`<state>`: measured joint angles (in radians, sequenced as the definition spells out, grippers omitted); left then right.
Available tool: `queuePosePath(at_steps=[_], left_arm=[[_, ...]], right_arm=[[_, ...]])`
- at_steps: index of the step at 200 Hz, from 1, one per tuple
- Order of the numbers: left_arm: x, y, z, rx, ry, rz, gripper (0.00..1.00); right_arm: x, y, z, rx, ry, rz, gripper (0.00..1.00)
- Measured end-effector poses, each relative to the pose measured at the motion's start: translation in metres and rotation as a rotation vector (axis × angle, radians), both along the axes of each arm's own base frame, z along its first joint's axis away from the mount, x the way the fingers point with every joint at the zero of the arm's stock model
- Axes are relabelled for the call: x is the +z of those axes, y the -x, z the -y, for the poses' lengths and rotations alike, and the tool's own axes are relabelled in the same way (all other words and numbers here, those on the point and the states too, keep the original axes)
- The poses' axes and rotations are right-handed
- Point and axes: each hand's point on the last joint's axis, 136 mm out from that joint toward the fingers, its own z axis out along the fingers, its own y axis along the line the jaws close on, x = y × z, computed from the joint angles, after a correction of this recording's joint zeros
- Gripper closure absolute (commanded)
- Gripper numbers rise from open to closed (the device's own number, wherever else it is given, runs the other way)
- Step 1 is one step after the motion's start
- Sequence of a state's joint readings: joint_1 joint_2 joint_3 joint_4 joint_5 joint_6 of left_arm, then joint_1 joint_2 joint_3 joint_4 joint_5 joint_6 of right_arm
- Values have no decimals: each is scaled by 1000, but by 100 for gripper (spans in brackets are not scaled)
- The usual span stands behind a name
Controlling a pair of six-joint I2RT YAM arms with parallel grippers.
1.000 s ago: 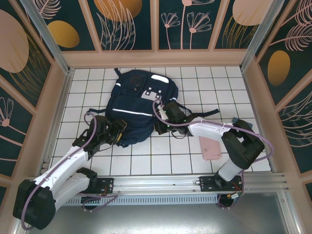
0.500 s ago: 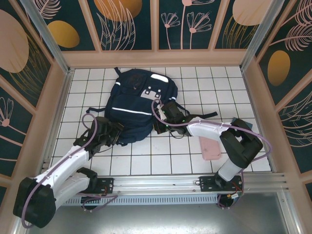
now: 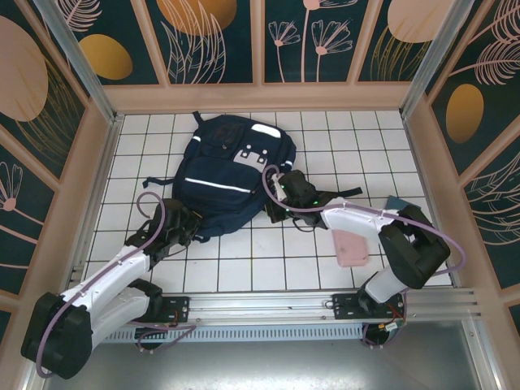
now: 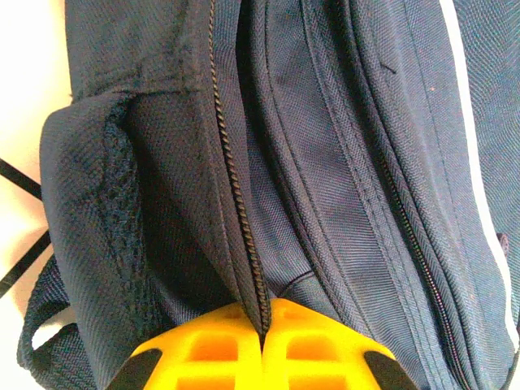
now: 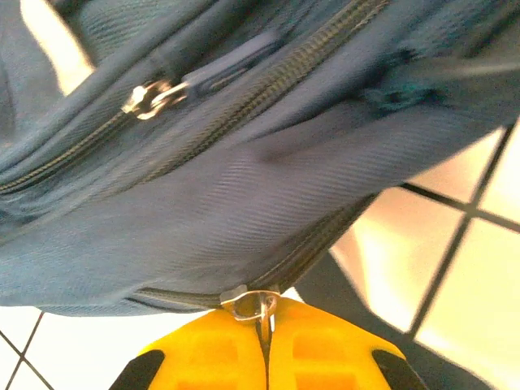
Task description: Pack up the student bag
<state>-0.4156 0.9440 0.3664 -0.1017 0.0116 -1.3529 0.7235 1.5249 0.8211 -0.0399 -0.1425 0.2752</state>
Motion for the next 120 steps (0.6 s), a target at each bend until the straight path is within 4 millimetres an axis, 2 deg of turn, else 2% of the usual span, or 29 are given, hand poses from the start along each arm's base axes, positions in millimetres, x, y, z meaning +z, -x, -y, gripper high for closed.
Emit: queuePosePath(at_steps=[42,94,113,120], left_arm=[[4,-1,7,-21,23,18,100],[6,-2,10,-32,36,24,100],[9,-3,13,-44,47,35,100],[10,-3,13,-49,47,39,88]], right_arm=[[5,-16,14,-50,-4,25,100],[-9,-48,25,-181,46,-2,100],[-8,-51,26,-210,44,-15,100],[-7,-51,26,-212,43,-18,100]])
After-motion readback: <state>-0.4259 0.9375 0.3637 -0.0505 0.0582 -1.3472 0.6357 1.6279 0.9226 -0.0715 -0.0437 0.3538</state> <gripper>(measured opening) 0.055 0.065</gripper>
